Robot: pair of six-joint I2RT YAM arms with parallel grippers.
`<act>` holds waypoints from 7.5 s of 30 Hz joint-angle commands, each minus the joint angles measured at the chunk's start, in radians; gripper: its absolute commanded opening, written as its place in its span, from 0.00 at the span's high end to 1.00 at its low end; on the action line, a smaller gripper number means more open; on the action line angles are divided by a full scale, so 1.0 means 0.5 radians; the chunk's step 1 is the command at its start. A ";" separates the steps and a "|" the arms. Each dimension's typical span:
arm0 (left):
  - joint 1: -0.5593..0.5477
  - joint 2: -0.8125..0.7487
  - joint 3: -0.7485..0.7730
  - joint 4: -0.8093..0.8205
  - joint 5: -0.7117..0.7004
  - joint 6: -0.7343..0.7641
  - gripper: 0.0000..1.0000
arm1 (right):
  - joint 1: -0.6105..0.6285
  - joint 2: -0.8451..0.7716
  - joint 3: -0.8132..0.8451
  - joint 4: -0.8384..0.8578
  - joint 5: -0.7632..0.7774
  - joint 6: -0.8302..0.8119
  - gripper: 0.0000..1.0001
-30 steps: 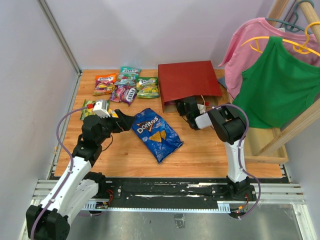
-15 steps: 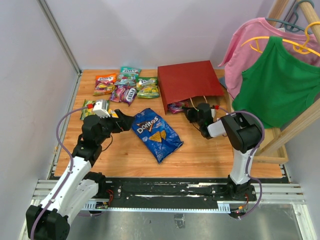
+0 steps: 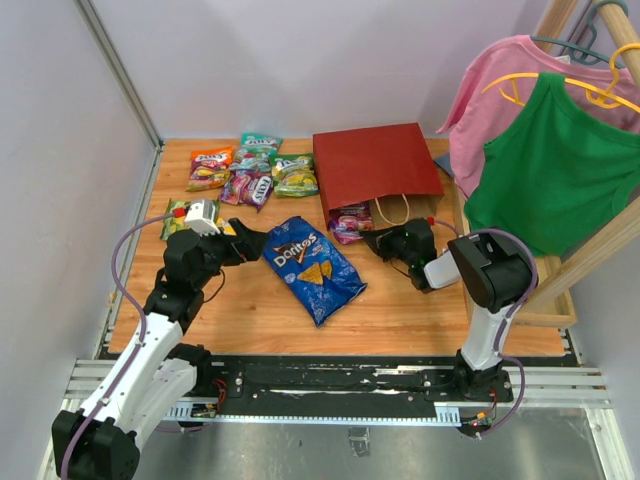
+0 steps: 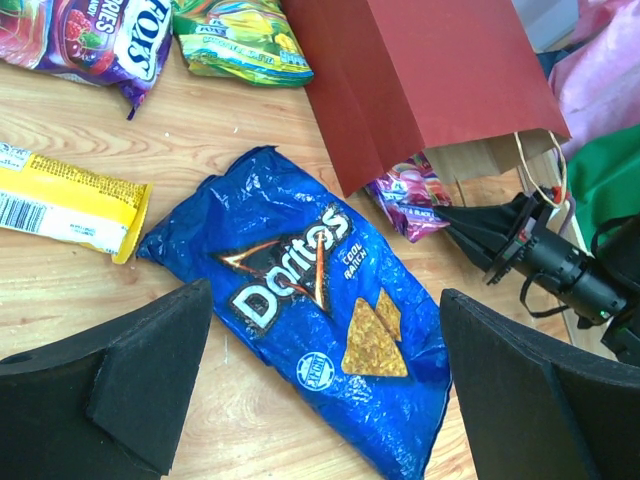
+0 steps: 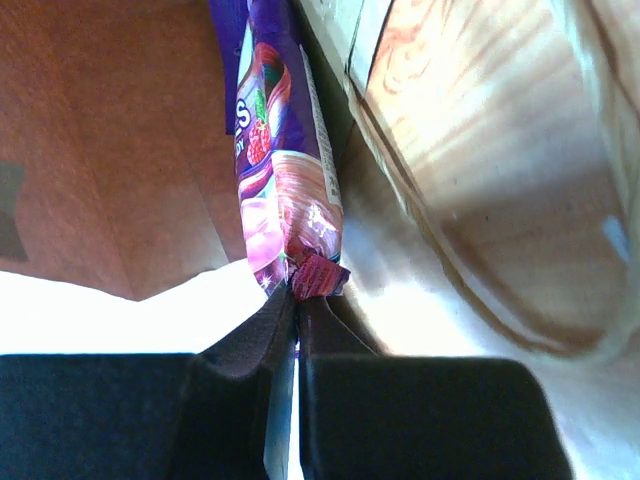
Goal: Take the snacks out of the paper bag
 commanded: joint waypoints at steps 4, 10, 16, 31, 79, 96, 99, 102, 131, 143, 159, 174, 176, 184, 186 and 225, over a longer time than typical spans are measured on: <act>0.009 0.007 0.064 0.026 -0.011 0.035 0.00 | 0.052 -0.303 -0.178 0.076 -0.046 -0.073 0.99; 0.009 -0.001 0.064 0.021 -0.014 0.035 0.00 | 0.052 -0.662 -0.364 -0.058 0.055 -0.168 0.99; 0.009 -0.025 0.068 0.007 -0.019 0.032 0.00 | 0.053 -1.193 -0.434 -0.503 0.166 -0.360 0.99; 0.009 -0.097 0.054 0.095 0.148 -0.143 0.00 | 0.072 -2.440 -0.367 -1.766 0.356 -0.744 0.99; 0.018 -0.381 0.562 -0.800 -0.538 -0.286 0.00 | 1.415 0.073 1.001 -1.065 -0.122 -1.337 0.99; 0.018 -0.376 0.632 -0.809 -0.305 -0.178 0.00 | 1.420 0.686 1.566 -0.777 0.073 -1.123 0.99; 0.018 -0.370 0.635 -0.800 -0.279 -0.168 0.00 | 1.419 0.743 1.655 -0.809 0.099 -1.116 0.99; 0.018 -0.367 0.634 -0.801 -0.265 -0.164 0.00 | 1.420 0.792 1.707 -0.808 0.131 -1.093 0.99; 0.018 -0.503 0.720 -0.910 -0.356 -0.159 0.00 | 1.562 -0.316 0.753 -0.910 0.373 -1.396 0.13; 0.018 -0.479 0.516 -0.625 -0.134 -0.132 0.00 | 1.637 -1.584 -0.068 -1.709 1.482 -1.823 0.47; 0.018 -0.395 0.416 -0.470 0.026 -0.200 0.00 | 1.349 -0.873 0.152 -1.400 0.753 -2.401 0.65; 0.018 -0.391 0.411 -0.493 -0.027 -0.145 0.00 | 1.352 -0.370 0.353 -1.482 0.623 -2.347 0.90; 0.020 -0.388 0.415 -0.495 -0.029 -0.140 0.00 | 1.352 -0.339 0.369 -1.487 0.619 -2.325 0.99; 0.018 -0.398 0.418 -0.510 -0.055 -0.134 0.00 | 1.361 -0.475 0.408 -1.518 0.747 -2.000 0.99; 0.020 -0.401 0.420 -0.513 -0.059 -0.136 0.00 | 1.361 -0.575 0.389 -1.525 0.826 -1.763 0.99; 0.019 -0.424 0.490 -0.621 -0.099 -0.076 0.00 | 1.766 0.118 0.512 -0.731 1.029 -0.507 0.96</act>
